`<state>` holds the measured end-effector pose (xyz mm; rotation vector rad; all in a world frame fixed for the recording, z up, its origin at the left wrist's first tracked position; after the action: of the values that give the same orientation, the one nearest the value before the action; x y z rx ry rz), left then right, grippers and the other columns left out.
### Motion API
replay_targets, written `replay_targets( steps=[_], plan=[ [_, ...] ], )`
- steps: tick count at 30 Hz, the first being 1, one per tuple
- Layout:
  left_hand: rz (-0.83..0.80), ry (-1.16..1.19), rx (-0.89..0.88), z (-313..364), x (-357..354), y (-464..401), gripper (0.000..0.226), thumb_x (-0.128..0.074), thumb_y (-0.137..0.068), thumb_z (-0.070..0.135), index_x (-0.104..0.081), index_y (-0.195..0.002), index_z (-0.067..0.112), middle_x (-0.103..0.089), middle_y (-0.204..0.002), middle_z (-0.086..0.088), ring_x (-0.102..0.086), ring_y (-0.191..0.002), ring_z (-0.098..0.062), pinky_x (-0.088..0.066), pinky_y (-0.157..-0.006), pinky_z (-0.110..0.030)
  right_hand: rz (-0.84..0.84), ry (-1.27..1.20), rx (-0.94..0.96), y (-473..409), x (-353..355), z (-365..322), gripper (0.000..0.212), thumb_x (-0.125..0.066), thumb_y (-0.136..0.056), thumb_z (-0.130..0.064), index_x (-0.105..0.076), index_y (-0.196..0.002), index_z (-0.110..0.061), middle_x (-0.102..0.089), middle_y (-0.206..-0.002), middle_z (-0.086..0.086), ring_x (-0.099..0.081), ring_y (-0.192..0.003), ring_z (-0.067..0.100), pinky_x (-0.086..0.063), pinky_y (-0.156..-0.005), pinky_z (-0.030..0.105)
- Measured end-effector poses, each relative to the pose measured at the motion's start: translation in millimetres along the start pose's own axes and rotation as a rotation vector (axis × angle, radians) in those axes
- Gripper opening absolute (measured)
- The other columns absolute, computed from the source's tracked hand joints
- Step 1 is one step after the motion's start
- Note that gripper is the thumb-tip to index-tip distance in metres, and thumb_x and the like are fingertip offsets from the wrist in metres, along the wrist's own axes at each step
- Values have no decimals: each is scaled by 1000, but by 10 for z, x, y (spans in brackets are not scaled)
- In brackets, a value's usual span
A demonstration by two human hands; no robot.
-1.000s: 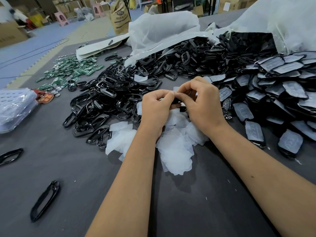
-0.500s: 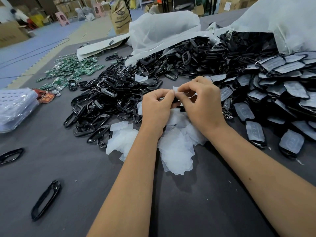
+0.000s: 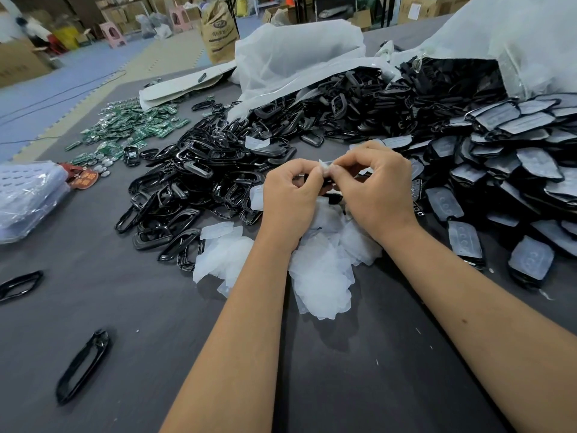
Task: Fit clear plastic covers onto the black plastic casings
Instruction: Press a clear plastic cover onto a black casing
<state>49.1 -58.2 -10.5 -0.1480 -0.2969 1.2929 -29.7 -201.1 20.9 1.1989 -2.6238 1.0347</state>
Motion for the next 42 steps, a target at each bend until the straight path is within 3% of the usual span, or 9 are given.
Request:
replay_targets(
  steps=[4,8,12,15,17,24,31,36,42],
  plan=[
    [-20,-11,-4,10,-22,9,15,-62,-96,2,-76,-91,2,-77,-91,-14,-72,-91,-39,-59,-88,-53,6,-6,-63,-18,13,92,7,-75,-89,-12,-78,-83,-12,-67,-83,-7,-66,-76,9,-53,-70,18],
    [-12,-7,12,-20,-12,2,15,-63,-96,4,-77,-91,3,-77,-89,-16,-72,-84,-37,-58,-86,-58,11,-9,-62,-19,18,90,8,-72,-92,-13,-76,-86,-12,-70,-86,-4,-67,-81,9,-56,-80,25],
    [5,14,19,-35,7,-23,15,-63,-96,3,-77,-92,1,-76,-89,-17,-69,-80,-29,-58,-84,-53,12,-21,-38,-15,19,55,7,-70,-95,-11,-74,-89,-9,-71,-91,1,-69,-86,16,-57,-81,29],
    [-1,65,25,-58,12,-27,16,-61,-97,1,-76,-95,-3,-77,-84,-4,-73,-78,-13,-59,-74,-26,15,24,47,7,11,-63,11,-77,-92,-19,-76,-87,-9,-70,-90,1,-65,-80,11,-51,-75,17],
    [-7,87,37,-77,11,-26,16,-60,-98,0,-75,-96,-4,-76,-81,0,-72,-76,-7,-56,-72,-18,2,47,71,17,-9,-89,15,-82,-89,-24,-78,-87,-10,-69,-90,2,-65,-79,10,-48,-74,12],
    [-10,107,38,-52,-1,-13,15,-62,-95,-2,-75,-93,-7,-76,-102,-18,-70,-81,-10,-55,-75,-19,-1,138,173,34,-33,-202,9,-76,-92,-11,-79,-87,-4,-67,-88,5,-61,-79,15,-44,-72,12],
    [-13,106,46,-70,-20,-21,12,-65,-95,0,-75,-95,-6,-75,-108,-18,-70,-89,-17,-60,-85,-30,-17,177,141,24,-35,-188,10,-67,-95,-2,-75,-88,0,-65,-90,7,-57,-82,15,-38,-74,7],
    [-12,121,55,-80,-20,-22,14,-64,-97,3,-77,-99,-3,-78,-100,-13,-72,-83,-11,-56,-76,-22,-6,116,118,11,-9,-145,11,-67,-97,-3,-75,-90,-1,-67,-92,8,-59,-83,15,-40,-77,8],
    [49,114,51,-63,42,-7,15,-64,-97,2,-77,-95,-4,-78,-91,-10,-72,-81,-16,-60,-78,-27,-21,185,184,47,-66,-230,11,-70,-96,-7,-77,-91,0,-64,-92,10,-56,-83,15,-39,-73,8]
  ],
)
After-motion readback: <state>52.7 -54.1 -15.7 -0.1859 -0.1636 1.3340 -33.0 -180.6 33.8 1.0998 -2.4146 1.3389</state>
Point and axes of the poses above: each hand's wrist, its own y-axis away from the middle knuckle, its own x-axis out of the back of the hand, z = x × y, the point moved 10 cm from there along -y, towards the middle knuckle
